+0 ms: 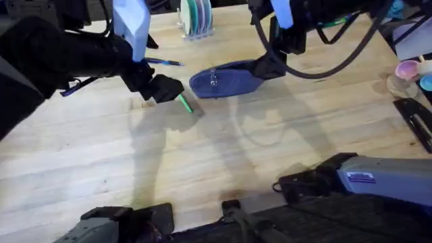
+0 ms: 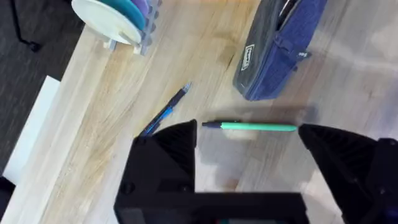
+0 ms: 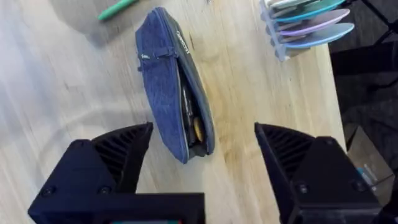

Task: Unzip the bag, pick up the pens from the table one at a time and place them inside, then zip the bag closed.

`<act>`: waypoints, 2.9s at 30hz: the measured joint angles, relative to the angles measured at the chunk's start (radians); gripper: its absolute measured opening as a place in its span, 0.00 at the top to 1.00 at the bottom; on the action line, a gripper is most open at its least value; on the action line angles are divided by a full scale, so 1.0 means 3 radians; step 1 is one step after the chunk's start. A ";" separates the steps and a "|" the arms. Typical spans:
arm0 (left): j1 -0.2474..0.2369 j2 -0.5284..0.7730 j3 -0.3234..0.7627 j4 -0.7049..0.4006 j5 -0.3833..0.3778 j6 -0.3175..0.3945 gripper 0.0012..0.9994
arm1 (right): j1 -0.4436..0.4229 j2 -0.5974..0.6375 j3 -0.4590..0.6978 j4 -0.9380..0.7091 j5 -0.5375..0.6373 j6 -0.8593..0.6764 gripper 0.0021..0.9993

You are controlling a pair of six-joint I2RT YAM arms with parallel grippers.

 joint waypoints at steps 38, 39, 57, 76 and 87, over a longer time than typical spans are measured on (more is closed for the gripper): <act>0.0000 0.0001 0.0000 0.0001 0.0000 0.0001 0.01 | 0.0000 0.0015 0.0001 0.0005 0.0010 -0.0111 0.97; 0.0000 0.0000 0.0000 0.0000 0.0000 0.0001 0.01 | 0.0000 0.0036 0.0006 0.0001 0.0010 -0.0111 0.97; 0.0000 0.0000 0.0000 0.0000 0.0000 0.0001 0.01 | 0.0000 0.0860 0.0018 0.0093 0.0010 -0.0109 0.97; 0.0000 0.0000 0.0000 0.0000 0.0000 0.0001 0.01 | 0.0001 0.1352 0.0019 0.0453 0.0009 -0.0109 0.97; 0.0000 0.0001 0.0000 0.0000 -0.0001 0.0001 0.01 | 0.0072 0.1422 0.0031 0.0373 0.0009 -0.0109 0.97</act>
